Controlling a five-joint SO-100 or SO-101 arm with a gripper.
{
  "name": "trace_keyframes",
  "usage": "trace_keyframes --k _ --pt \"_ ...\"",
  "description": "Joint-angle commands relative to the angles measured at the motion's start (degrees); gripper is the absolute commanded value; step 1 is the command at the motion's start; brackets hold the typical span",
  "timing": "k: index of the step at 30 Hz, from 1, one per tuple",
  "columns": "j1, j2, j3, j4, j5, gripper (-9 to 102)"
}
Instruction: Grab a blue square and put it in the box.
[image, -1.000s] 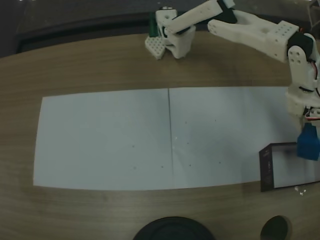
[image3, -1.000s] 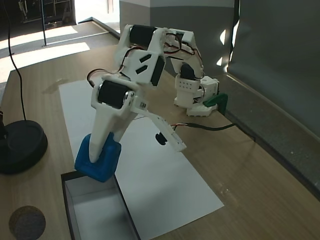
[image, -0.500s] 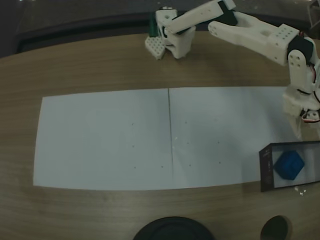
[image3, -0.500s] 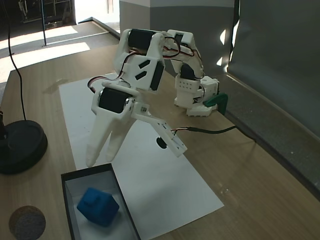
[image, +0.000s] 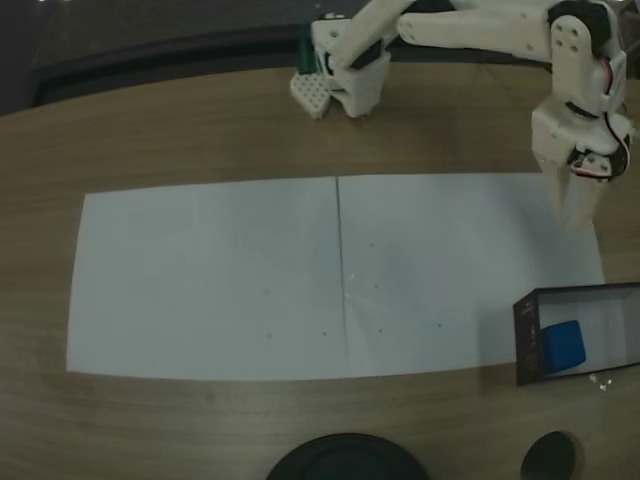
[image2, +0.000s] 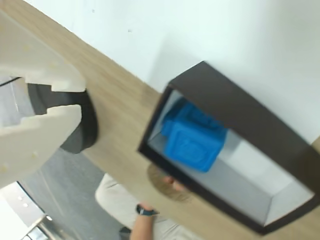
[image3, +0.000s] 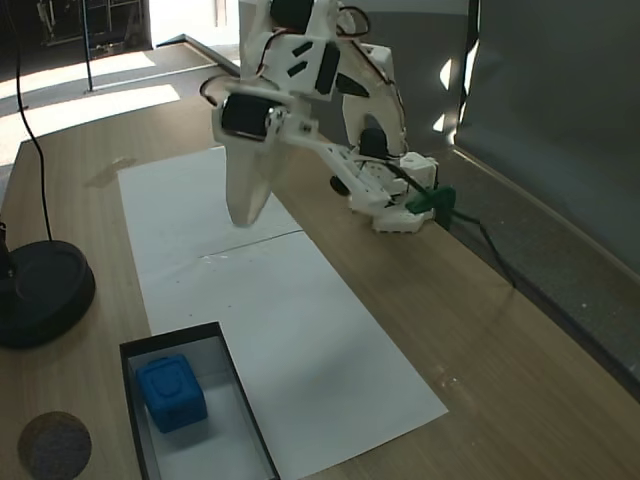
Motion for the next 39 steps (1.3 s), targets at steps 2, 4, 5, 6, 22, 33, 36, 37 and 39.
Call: trace_keyframes --k 2,4,5,6,22,33,36,37,39 --pt "5.7 18.3 5.3 0.3 1.9 0" --pt "8.1 27.2 12.8 0.2 1.9 0" --pt "9.1 32.0 17.3 0.1 1.9 0" --pt "10.0 37.1 22.1 -0.1 1.8 0" --pt "30.6 100.4 93.2 -17.4 -5.7 0" --pt "35.2 118.6 107.8 -24.5 -9.7 0" --pt "35.2 122.3 112.9 -28.1 -9.8 0" --pt "35.8 123.5 115.2 -29.7 -10.3 0" --pt "35.8 126.3 119.6 -31.4 -12.1 0"
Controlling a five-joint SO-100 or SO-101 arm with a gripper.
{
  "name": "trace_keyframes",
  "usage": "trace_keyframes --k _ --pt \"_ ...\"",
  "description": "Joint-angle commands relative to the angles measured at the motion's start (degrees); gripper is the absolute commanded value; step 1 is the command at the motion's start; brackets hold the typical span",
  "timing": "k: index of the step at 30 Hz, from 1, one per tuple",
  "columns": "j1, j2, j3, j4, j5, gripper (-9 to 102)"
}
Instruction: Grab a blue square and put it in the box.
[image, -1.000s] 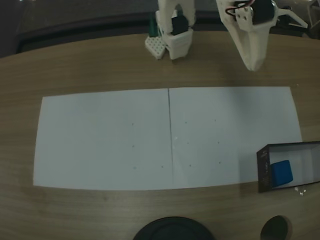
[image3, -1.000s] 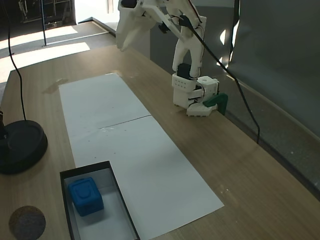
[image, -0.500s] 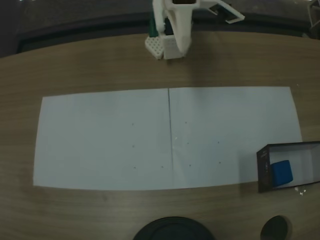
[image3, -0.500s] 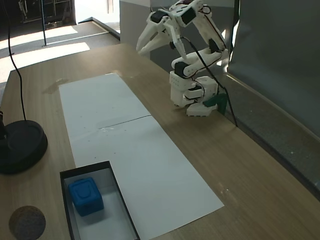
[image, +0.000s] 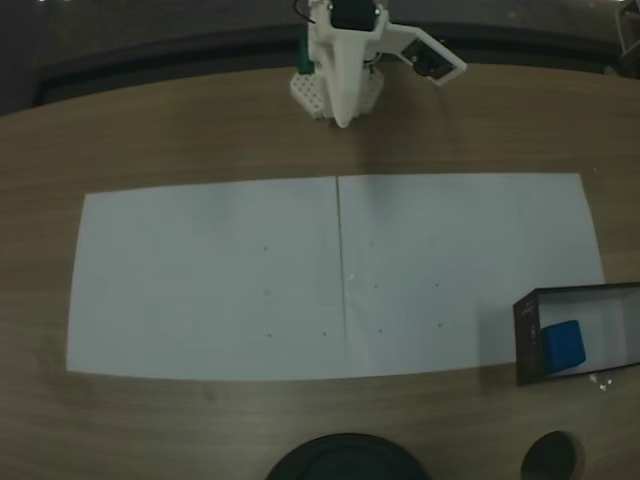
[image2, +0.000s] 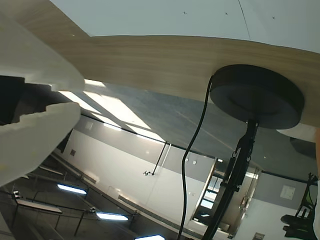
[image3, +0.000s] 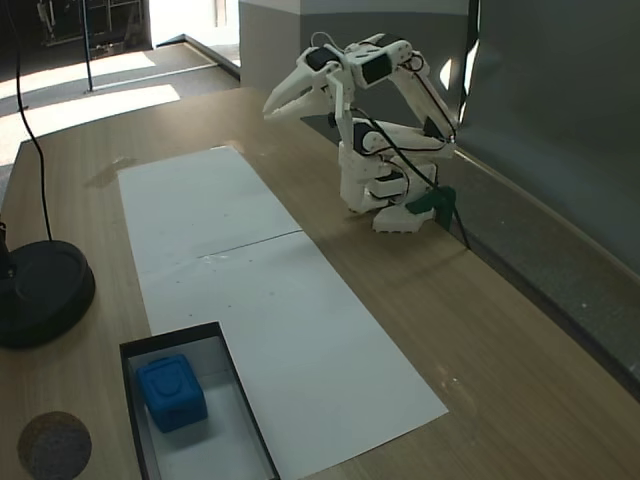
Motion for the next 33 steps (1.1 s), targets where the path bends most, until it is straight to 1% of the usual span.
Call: trace_keyframes --k 1,3,8,15,18,27,33 --pt "-0.1 2.2 3.4 -2.8 -1.1 0" --pt "-0.4 2.5 5.9 -4.0 -0.6 0" --pt "-1.0 2.1 11.9 -9.3 4.2 0" --pt "-1.8 2.1 25.6 -9.8 4.7 0" --pt "-1.8 2.1 27.6 -8.3 4.8 0" --pt "-1.8 2.1 27.4 4.1 4.8 0" --pt "-1.6 2.0 27.3 4.1 4.9 0"
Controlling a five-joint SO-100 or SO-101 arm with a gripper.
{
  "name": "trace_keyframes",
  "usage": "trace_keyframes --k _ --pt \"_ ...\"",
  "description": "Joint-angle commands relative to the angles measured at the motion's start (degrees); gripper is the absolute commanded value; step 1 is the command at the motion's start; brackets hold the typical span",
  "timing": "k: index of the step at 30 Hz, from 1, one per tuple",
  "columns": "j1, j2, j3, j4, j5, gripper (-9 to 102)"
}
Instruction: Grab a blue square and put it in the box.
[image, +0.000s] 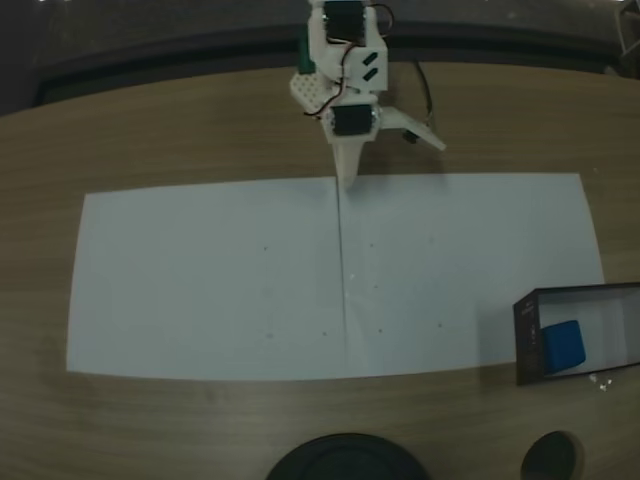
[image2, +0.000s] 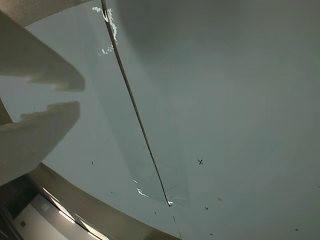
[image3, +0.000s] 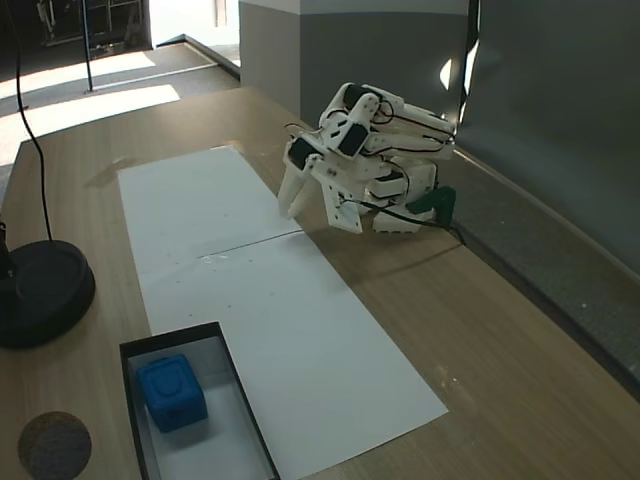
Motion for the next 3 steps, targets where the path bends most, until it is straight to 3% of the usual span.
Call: trace_keyframes --k 1,3 --pt "0.2 1.3 -1.7 0.4 0.2 0" --pt "0.3 1.3 -1.7 0.4 0.2 0"
